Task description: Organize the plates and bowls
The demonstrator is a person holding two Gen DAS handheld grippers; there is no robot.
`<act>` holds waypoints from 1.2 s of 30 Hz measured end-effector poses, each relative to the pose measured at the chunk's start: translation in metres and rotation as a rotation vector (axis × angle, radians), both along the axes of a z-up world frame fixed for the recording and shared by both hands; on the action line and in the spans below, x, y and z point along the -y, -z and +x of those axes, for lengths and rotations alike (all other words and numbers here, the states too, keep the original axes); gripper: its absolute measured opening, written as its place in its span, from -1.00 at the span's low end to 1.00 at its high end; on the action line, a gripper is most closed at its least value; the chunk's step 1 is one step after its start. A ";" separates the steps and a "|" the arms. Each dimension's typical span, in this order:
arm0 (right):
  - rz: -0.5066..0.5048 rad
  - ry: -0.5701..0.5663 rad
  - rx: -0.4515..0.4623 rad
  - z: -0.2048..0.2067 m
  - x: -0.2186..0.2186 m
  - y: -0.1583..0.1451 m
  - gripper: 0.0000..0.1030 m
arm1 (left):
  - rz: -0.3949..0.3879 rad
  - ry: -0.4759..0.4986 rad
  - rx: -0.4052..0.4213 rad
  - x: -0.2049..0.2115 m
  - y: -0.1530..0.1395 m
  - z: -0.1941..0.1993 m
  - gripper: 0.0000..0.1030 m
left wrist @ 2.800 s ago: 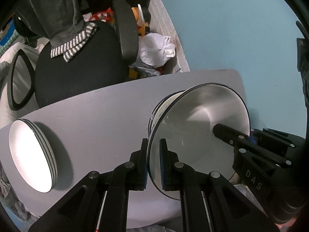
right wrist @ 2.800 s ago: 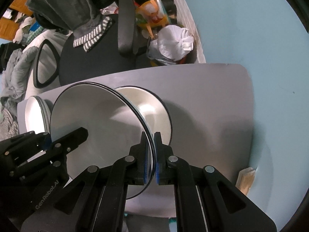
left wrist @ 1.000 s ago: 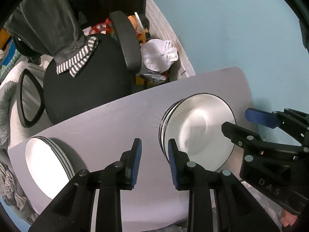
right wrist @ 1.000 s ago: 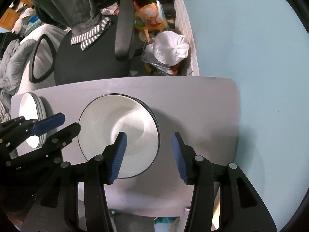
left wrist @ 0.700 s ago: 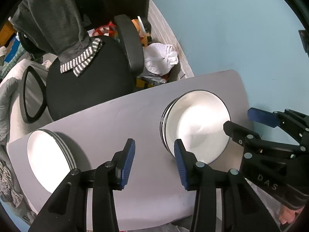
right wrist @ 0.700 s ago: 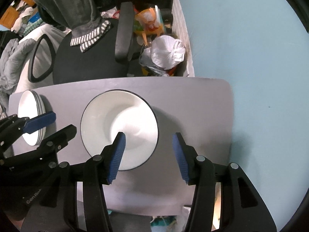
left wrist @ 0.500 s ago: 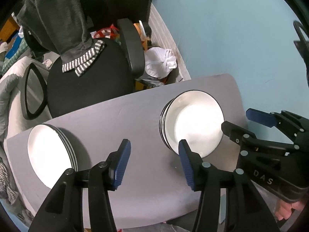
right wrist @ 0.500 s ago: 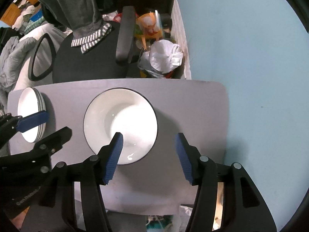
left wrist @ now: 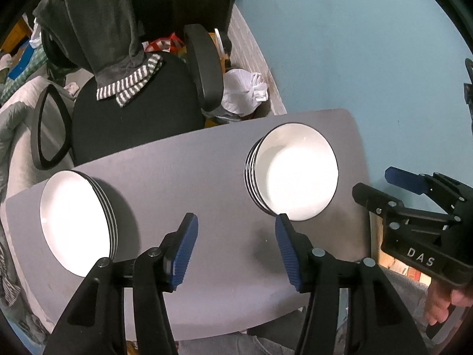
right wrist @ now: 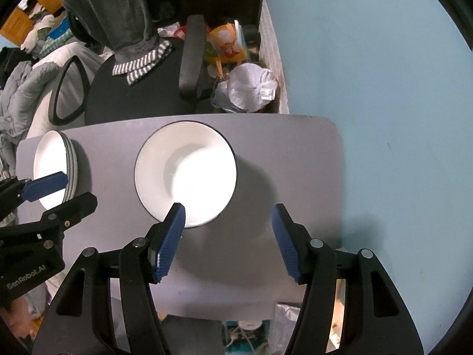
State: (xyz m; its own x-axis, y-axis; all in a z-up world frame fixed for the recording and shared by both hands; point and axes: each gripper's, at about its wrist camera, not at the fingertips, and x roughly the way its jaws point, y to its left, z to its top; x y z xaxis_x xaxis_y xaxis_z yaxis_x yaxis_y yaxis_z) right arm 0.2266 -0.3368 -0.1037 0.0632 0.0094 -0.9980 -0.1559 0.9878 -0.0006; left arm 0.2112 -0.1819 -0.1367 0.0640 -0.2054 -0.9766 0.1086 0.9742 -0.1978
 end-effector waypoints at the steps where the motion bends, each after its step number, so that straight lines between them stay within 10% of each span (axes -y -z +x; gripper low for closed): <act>1: -0.001 0.003 -0.001 -0.001 0.001 0.000 0.23 | -0.004 -0.001 -0.004 -0.001 0.001 0.000 0.13; 36: 0.031 0.028 -0.084 0.019 0.032 0.045 0.28 | -0.105 -0.052 -0.101 0.006 0.051 0.032 0.32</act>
